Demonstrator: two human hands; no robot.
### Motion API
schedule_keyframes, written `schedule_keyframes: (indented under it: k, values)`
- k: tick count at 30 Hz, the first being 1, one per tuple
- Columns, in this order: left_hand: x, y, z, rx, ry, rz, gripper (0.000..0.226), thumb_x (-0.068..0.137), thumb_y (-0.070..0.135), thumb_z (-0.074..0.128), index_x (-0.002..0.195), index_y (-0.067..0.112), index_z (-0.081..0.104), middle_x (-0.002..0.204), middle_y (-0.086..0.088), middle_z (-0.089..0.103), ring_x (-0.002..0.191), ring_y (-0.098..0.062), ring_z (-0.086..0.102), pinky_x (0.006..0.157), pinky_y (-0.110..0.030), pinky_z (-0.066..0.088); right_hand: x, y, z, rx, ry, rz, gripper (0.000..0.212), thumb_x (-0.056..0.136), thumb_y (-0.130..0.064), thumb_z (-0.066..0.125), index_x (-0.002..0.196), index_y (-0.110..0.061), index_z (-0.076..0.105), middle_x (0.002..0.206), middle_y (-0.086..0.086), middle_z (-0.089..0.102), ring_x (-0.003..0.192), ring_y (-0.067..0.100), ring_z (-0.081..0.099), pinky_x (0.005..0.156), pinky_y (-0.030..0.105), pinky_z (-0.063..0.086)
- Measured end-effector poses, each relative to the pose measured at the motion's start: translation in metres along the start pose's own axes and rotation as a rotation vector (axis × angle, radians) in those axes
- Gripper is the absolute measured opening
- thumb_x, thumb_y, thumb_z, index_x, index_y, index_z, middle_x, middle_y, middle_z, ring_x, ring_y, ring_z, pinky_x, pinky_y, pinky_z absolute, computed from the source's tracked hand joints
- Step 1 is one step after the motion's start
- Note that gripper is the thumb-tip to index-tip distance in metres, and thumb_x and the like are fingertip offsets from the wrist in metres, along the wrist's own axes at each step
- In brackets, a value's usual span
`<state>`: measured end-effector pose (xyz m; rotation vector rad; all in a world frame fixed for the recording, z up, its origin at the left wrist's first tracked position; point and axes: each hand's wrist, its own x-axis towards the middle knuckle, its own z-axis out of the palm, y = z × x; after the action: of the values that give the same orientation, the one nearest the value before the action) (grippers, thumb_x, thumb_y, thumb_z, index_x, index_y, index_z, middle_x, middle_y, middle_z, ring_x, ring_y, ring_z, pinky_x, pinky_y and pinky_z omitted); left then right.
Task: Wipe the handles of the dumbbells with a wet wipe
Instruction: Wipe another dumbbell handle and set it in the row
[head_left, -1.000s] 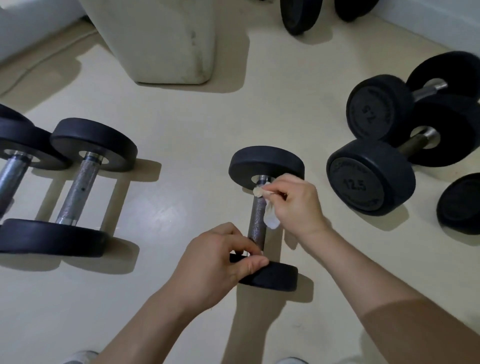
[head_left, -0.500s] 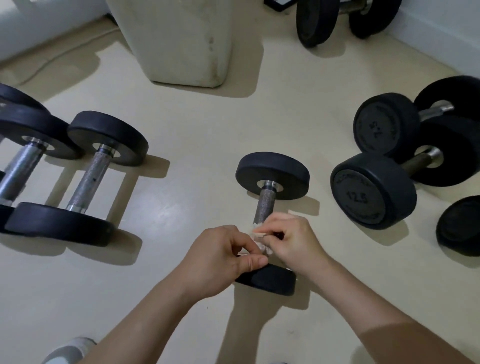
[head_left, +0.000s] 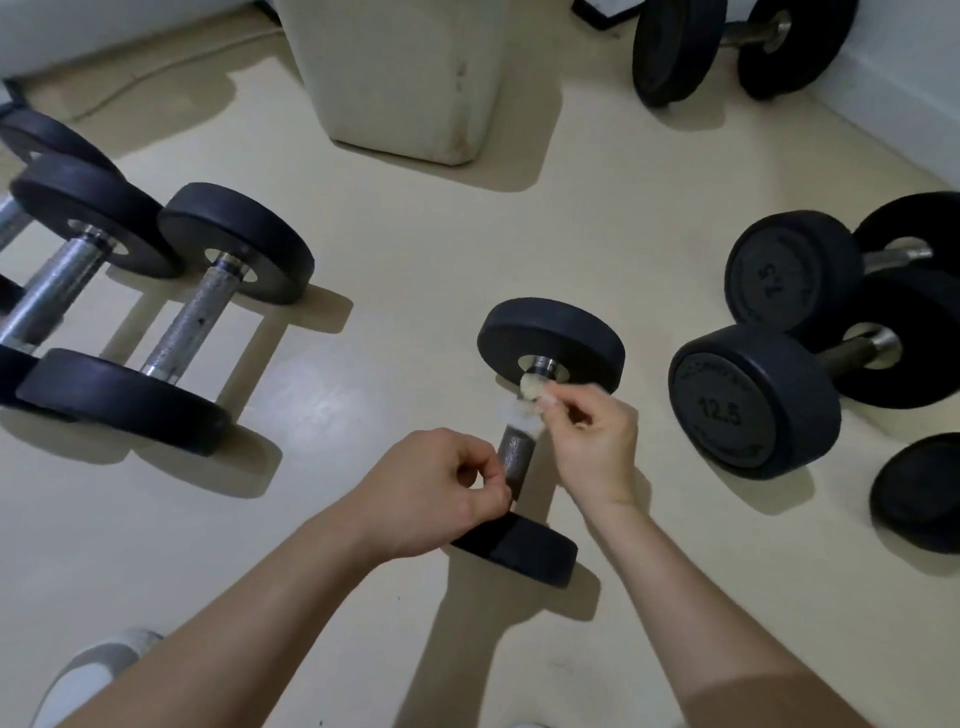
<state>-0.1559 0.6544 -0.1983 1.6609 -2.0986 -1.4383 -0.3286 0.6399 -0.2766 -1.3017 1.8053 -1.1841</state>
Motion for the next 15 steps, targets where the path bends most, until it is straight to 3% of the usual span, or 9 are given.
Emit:
schedule_keyframes:
  k: [4,7,9,13,15]
  values:
    - [0.01,-0.004,-0.002,0.048,0.091,-0.038,0.012,0.082,0.02,0.057,0.084,0.03,0.061,0.06,0.009,0.054,0.056,-0.005,0.047,0.058,-0.025,0.04,-0.035,-0.009,-0.02,0.158,-0.467,0.133,0.026,0.085,-0.007,0.067,0.1,-0.027,0.074,0.092,-0.002,0.06,0.077,0.013,0.064,0.065,0.021,0.054]
    - [0.02,-0.004,-0.005,0.085,0.07,-0.072,0.013,0.086,0.022,0.059,0.091,0.034,0.061,0.076,0.008,0.064,0.067,-0.004,0.054,0.064,-0.024,0.044,-0.029,-0.008,-0.026,0.049,-0.612,0.081,0.022,0.079,-0.021,0.075,0.097,-0.032,0.074,0.091,-0.006,0.055,0.081,0.007,0.061,0.074,0.019,0.051]
    - [0.021,-0.005,-0.005,0.129,0.018,-0.065,0.007,0.086,0.03,0.061,0.091,0.035,0.061,0.079,0.01,0.065,0.069,-0.002,0.055,0.062,-0.021,0.042,-0.023,-0.011,-0.017,-0.03,-0.509,-0.049,0.016,0.076,-0.016,0.077,0.09,-0.022,0.077,0.084,-0.005,0.056,0.076,0.006,0.058,0.07,0.016,0.046]
    - [0.012,-0.009,-0.021,-0.016,-0.093,-0.03,0.011,0.082,0.043,0.068,0.085,0.033,0.065,0.071,0.01,0.061,0.062,-0.002,0.052,0.061,-0.021,0.043,0.014,-0.008,0.002,-0.205,-0.054,-0.228,0.007,0.078,-0.005,0.072,0.081,-0.009,0.076,0.079,0.003,0.064,0.074,0.008,0.056,0.069,0.007,0.042]
    - [0.006,-0.011,-0.032,-0.073,-0.228,-0.027,0.023,0.074,0.052,0.074,0.085,0.033,0.068,0.08,0.005,0.064,0.071,-0.009,0.055,0.066,-0.026,0.047,0.007,-0.007,-0.001,-0.23,-0.089,-0.249,0.006,0.078,-0.004,0.072,0.079,-0.009,0.075,0.078,0.003,0.065,0.072,0.007,0.057,0.068,0.014,0.046]
